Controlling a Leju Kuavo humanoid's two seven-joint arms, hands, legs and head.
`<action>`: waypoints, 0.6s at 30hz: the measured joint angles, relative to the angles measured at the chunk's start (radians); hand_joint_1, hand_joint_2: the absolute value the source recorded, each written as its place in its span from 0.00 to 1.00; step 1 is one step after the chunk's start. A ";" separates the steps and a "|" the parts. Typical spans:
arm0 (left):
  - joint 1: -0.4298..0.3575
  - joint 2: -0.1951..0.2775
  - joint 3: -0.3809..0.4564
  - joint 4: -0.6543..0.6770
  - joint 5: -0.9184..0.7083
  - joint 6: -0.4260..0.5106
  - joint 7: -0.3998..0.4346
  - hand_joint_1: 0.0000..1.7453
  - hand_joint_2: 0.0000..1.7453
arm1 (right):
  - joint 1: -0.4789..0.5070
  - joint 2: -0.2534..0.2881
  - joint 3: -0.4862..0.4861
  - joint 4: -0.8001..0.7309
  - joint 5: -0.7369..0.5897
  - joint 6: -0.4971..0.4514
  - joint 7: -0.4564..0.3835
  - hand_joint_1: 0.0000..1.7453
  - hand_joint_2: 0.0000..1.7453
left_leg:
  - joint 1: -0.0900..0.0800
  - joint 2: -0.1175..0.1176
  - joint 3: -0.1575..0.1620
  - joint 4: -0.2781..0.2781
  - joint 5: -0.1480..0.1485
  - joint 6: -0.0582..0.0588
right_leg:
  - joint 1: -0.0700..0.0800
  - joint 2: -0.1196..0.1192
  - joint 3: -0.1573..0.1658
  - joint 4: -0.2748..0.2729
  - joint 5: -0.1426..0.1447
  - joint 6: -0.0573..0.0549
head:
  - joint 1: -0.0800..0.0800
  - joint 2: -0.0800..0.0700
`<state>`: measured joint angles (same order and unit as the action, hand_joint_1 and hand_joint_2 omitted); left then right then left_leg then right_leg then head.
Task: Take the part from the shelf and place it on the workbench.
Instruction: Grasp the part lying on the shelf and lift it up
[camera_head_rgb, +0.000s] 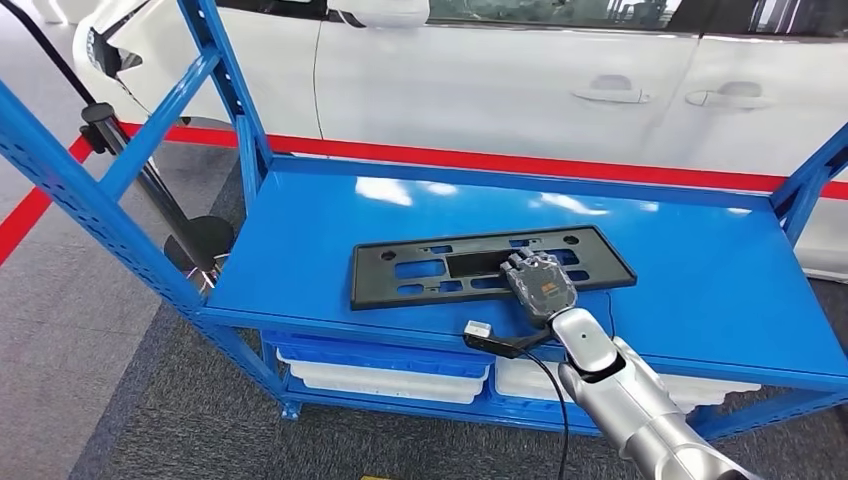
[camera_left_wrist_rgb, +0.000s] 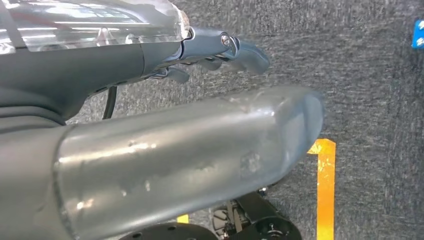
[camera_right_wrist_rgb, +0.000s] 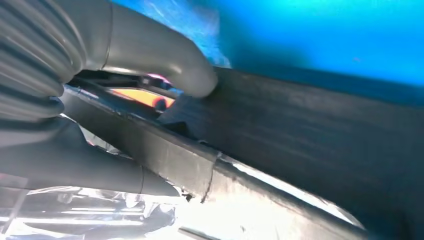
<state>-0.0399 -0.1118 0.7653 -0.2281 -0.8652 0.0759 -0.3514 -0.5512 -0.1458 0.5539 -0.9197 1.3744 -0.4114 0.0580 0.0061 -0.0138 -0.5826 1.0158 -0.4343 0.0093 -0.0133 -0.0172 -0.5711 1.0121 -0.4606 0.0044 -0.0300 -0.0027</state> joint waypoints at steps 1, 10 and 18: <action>0.000 0.000 0.001 0.000 -0.001 0.000 0.000 0.00 0.00 | 0.000 0.008 -0.003 0.002 -0.001 0.001 -0.001 1.00 1.00 | 0.001 0.001 0.000 0.002 -0.002 -0.006 | -0.002 0.000 0.001 -0.004 0.003 -0.005 | 0.000 0.000; 0.004 0.000 0.012 0.000 -0.006 -0.002 0.000 0.00 0.00 | 0.001 0.019 -0.010 0.013 -0.055 0.016 -0.033 1.00 1.00 | 0.006 0.002 -0.081 0.192 -0.075 -0.027 | -0.001 -0.010 0.004 -0.008 0.007 -0.024 | 0.000 0.000; 0.004 -0.012 0.054 0.000 -0.007 0.000 -0.006 0.00 0.00 | 0.091 -0.031 0.021 -0.192 -0.278 0.040 -0.168 1.00 1.00 | 0.006 -0.007 -0.002 0.012 -0.009 0.020 | 0.001 -0.003 -0.016 0.037 -0.026 0.013 | 0.000 0.000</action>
<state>-0.0355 -0.1238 0.8189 -0.2281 -0.8726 0.0763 -0.3578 -0.4601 -0.1764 0.5749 -1.1122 1.0960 -0.3710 -0.1097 0.0123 -0.0207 -0.5849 1.0278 -0.4432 0.0291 -0.0124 -0.0202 -0.5869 1.0492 -0.4866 0.0174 -0.0298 -0.0027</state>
